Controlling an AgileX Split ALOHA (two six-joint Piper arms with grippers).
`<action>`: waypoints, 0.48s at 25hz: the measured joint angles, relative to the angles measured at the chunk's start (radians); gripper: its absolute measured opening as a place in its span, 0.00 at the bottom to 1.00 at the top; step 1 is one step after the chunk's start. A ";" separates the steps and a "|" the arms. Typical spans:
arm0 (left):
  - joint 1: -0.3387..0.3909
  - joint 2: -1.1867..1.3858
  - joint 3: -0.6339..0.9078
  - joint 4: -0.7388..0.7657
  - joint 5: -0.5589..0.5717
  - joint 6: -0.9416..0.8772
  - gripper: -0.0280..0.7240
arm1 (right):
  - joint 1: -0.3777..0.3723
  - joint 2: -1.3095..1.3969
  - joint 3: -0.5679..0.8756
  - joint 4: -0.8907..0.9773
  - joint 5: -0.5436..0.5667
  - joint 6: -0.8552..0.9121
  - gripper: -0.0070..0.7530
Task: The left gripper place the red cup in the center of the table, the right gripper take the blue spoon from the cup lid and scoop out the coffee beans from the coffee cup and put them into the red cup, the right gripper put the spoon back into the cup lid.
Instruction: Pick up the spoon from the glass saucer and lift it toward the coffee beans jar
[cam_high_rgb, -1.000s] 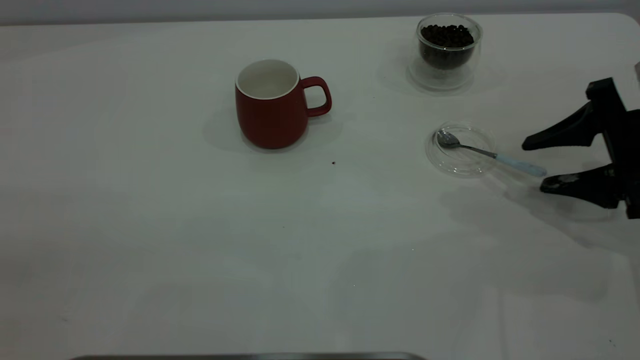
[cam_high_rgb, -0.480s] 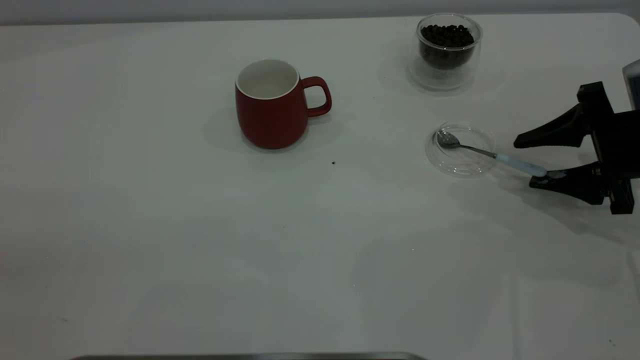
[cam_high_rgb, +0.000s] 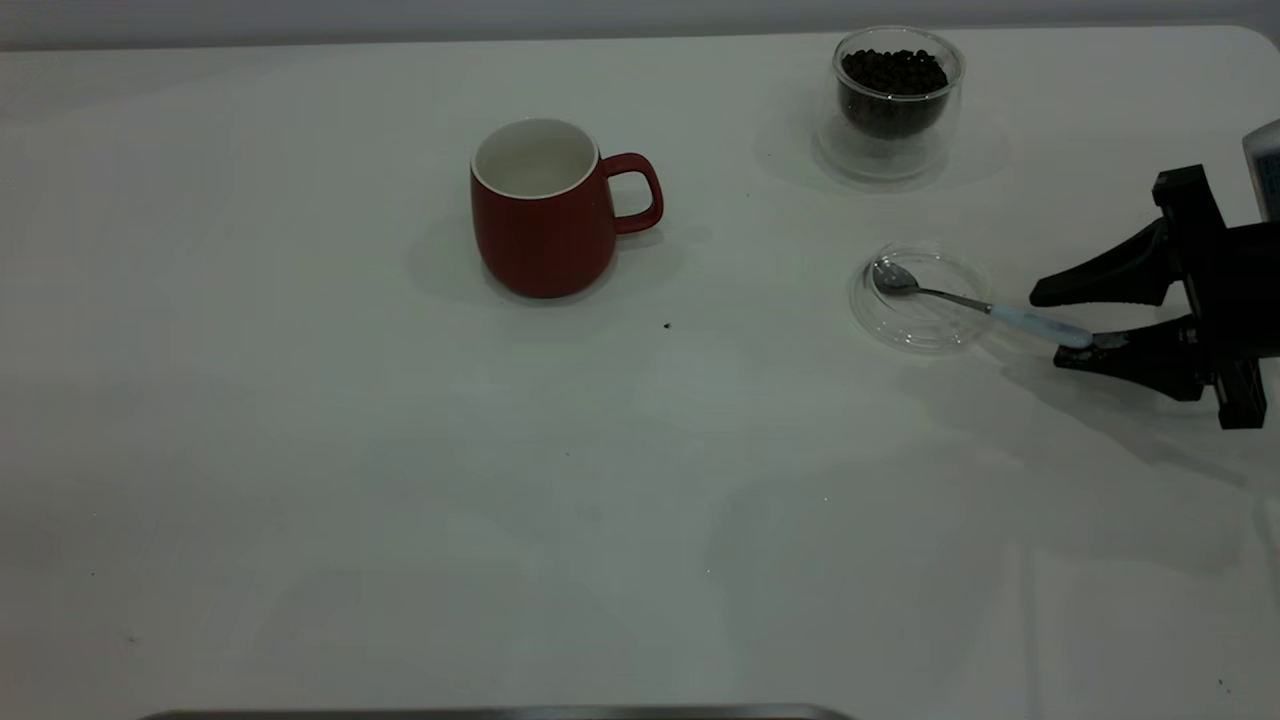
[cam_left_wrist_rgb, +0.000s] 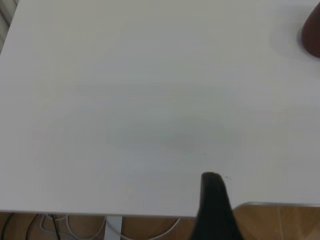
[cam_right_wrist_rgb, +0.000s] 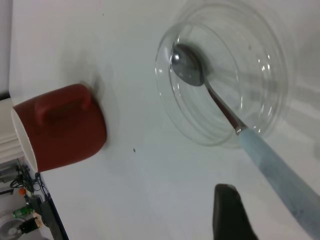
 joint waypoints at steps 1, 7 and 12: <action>0.000 0.000 0.000 0.000 0.000 0.000 0.82 | 0.000 0.000 -0.003 0.000 0.000 0.000 0.60; 0.000 0.000 0.000 0.000 0.000 -0.002 0.82 | -0.002 0.000 -0.012 0.000 0.000 0.000 0.59; 0.000 0.000 0.000 0.000 -0.001 -0.002 0.82 | -0.003 0.000 -0.048 0.000 -0.001 0.006 0.59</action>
